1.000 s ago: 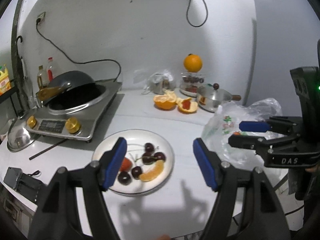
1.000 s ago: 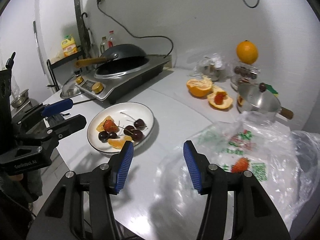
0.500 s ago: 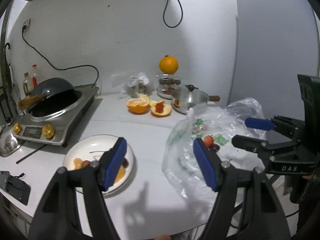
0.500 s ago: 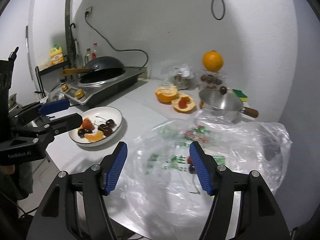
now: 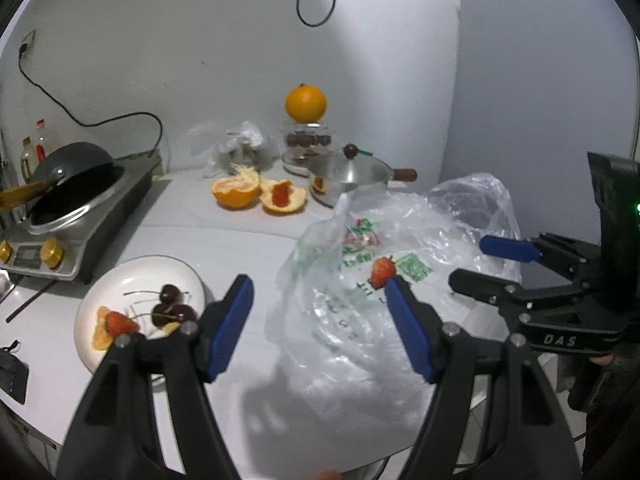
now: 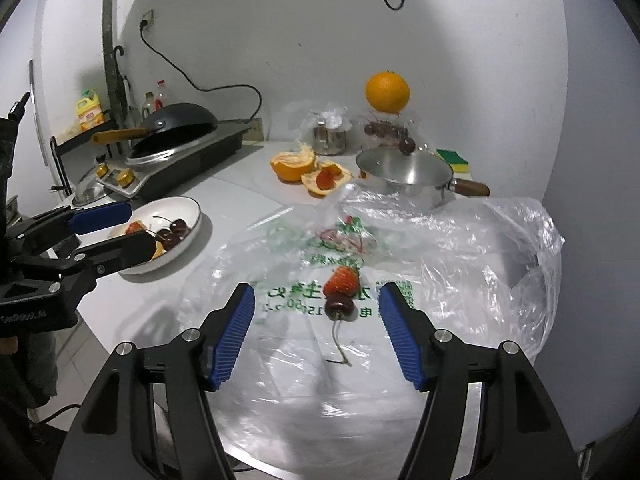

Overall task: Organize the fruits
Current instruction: 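Withdraw both open grippers from the plate back toward the bag, then lower the right gripper onto the dark cherry in the bag and close on it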

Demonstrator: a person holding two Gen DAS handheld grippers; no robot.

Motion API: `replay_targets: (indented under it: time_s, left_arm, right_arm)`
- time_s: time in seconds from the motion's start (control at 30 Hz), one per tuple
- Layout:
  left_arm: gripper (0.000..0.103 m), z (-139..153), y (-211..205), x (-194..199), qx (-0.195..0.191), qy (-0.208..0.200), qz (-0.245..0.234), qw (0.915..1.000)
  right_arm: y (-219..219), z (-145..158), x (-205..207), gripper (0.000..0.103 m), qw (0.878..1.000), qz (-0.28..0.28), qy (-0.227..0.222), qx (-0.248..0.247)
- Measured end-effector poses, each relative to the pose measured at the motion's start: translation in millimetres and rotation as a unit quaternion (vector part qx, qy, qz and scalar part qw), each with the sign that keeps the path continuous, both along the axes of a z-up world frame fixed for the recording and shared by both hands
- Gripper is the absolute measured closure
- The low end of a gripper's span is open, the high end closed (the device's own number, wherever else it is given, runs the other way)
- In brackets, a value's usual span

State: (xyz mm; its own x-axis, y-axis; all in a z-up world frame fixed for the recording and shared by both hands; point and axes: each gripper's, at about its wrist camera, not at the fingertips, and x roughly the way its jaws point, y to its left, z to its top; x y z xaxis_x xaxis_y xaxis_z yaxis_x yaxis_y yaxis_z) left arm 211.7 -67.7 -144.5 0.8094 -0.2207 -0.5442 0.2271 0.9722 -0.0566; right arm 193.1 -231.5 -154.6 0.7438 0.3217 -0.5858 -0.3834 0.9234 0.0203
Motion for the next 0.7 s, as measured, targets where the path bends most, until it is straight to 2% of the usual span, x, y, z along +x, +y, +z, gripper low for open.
replay_targets:
  time_s: [0.7]
  left_arm:
    - [0.033,-34,-20,45,0.001,0.036,-0.035,0.9987]
  right_arm:
    - [1,-47,58,0.035,0.998,0.0,0.059,-0.011]
